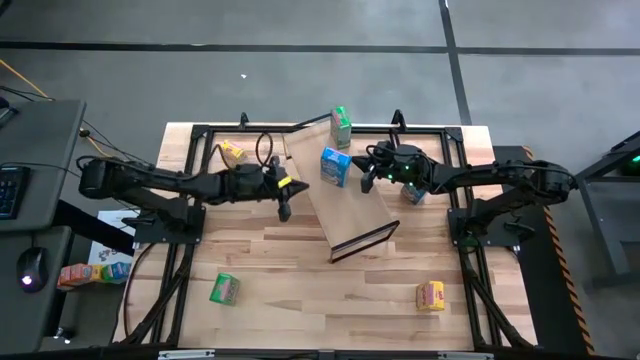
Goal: Stack cereal on shelf
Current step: Put the left blue cereal box on the shelf
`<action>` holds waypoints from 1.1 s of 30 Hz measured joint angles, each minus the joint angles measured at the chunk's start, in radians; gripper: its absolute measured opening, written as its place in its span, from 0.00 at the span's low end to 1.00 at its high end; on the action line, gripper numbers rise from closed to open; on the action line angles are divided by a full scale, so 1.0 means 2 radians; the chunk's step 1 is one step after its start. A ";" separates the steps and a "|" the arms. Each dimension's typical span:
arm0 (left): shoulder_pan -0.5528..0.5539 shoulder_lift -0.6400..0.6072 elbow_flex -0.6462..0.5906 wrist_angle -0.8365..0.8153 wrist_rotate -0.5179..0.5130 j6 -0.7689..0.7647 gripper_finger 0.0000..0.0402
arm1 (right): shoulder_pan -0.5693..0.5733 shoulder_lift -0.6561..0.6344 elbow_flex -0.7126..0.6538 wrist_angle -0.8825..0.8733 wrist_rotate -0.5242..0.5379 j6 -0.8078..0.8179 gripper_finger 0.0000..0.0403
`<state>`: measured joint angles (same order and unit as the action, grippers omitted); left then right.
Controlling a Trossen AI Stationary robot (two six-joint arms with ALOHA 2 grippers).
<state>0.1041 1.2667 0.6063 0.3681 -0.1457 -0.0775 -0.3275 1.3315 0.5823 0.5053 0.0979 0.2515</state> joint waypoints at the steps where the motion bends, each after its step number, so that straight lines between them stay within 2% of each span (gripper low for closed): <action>1: -0.002 0.005 -0.004 0.011 -0.006 0.000 0.00 | 0.000 0.000 0.000 0.000 -0.006 -0.003 0.00; 7: 0.011 0.055 -0.001 0.090 -0.010 0.014 0.00 | 0.000 0.000 0.000 0.000 -0.033 -0.004 0.00; 14: 0.041 0.108 0.043 0.089 0.032 0.019 0.00 | 0.000 0.000 0.000 0.003 -0.036 -0.016 0.00; 20: 0.056 0.144 0.084 0.088 0.034 0.037 0.00 | 0.000 0.000 0.000 0.002 -0.047 -0.017 0.00; 23: 0.064 0.163 0.098 0.082 0.052 0.041 0.00 | 0.000 0.000 0.000 -0.002 -0.050 -0.018 0.00; 29: 0.070 0.192 0.108 0.081 0.058 0.041 0.00 | 0.000 0.000 0.000 -0.017 -0.050 -0.021 0.00; 33: 0.070 0.201 0.115 0.079 0.058 0.047 0.00 | -0.005 -0.016 0.000 -0.056 -0.051 -0.035 0.00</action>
<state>0.2440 1.6696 0.8360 0.5269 -0.0296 0.0162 -0.3375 1.3004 0.5823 0.3925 -0.0044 0.1822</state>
